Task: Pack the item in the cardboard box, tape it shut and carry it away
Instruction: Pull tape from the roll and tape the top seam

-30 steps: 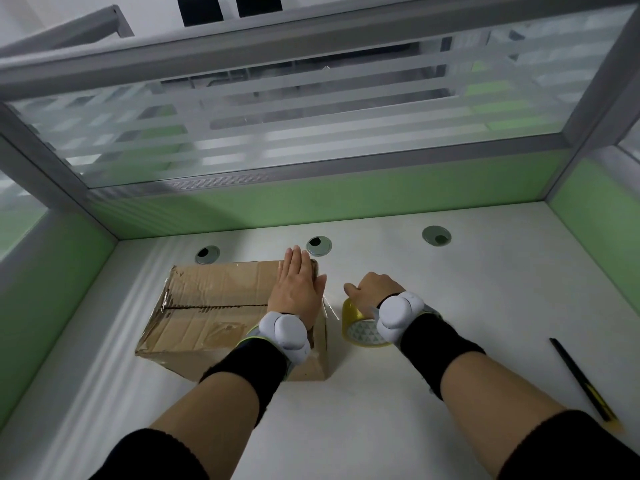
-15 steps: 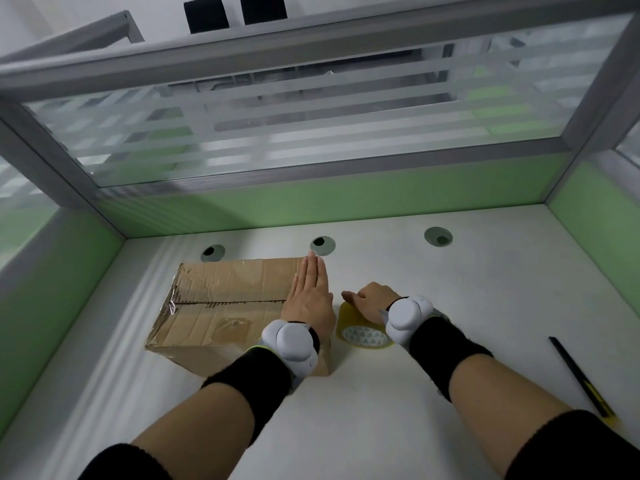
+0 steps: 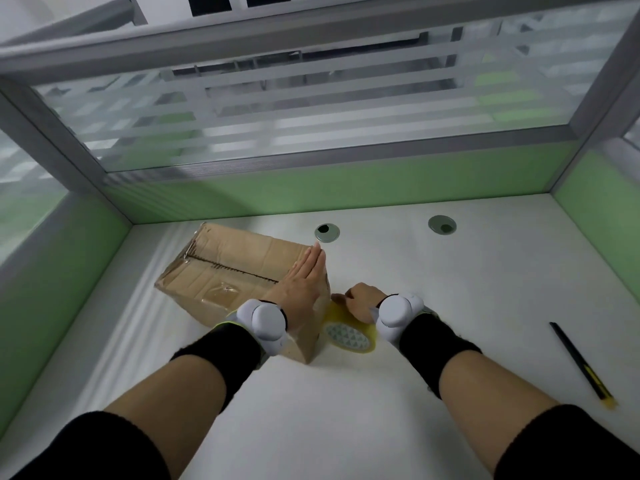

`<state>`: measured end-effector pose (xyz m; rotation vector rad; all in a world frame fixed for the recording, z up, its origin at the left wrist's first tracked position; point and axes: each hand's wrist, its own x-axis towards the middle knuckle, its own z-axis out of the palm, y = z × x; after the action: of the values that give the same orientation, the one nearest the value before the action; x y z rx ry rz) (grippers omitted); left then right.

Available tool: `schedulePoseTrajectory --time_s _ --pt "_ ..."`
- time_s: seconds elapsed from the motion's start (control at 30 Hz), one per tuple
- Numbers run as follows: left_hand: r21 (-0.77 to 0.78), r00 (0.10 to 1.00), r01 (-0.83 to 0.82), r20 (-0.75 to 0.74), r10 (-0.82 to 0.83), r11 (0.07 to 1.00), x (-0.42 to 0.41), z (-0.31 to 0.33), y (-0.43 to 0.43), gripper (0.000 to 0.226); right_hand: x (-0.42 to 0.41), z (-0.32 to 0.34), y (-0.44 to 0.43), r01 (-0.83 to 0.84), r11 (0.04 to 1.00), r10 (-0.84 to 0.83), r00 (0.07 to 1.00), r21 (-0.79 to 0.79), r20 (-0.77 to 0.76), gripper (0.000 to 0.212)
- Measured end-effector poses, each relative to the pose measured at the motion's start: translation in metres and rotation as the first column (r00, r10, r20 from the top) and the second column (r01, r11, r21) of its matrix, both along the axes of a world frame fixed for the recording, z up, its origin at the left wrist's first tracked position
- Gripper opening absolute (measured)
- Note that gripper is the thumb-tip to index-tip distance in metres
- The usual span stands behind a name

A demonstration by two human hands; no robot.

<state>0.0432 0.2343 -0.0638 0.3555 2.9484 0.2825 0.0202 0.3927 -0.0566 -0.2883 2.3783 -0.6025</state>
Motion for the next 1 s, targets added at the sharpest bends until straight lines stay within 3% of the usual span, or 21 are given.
schedulePoseTrajectory --time_s 0.3,0.53,0.7,0.83,1.0 --pt "-0.087 0.984 0.179 -0.013 -0.18 0.98 0.012 0.017 -0.04 0.068 0.02 -0.007 -0.026 -0.049 0.993 0.055 0.997 -0.105 0.058 0.044" --pt "-0.004 0.998 0.026 -0.064 -0.026 1.0 0.03 0.022 -0.04 0.063 0.032 -0.015 -0.041 -0.027 0.972 0.054 0.993 -0.233 0.109 0.043" --pt "0.021 0.997 0.015 -0.081 -0.013 1.0 0.033 0.023 -0.042 0.06 0.033 -0.021 -0.04 0.089 0.929 -0.016 0.979 -0.359 0.202 0.016" --pt "-0.008 0.993 0.05 -0.107 -0.051 0.999 0.032 0.02 -0.045 0.059 0.042 -0.033 -0.031 0.159 0.866 0.036 0.926 -0.475 0.377 0.03" --pt "0.002 0.989 0.079 -0.129 -0.078 0.997 0.029 0.017 -0.054 0.06 0.042 -0.045 -0.028 0.143 0.88 -0.018 0.963 -0.453 0.269 0.032"
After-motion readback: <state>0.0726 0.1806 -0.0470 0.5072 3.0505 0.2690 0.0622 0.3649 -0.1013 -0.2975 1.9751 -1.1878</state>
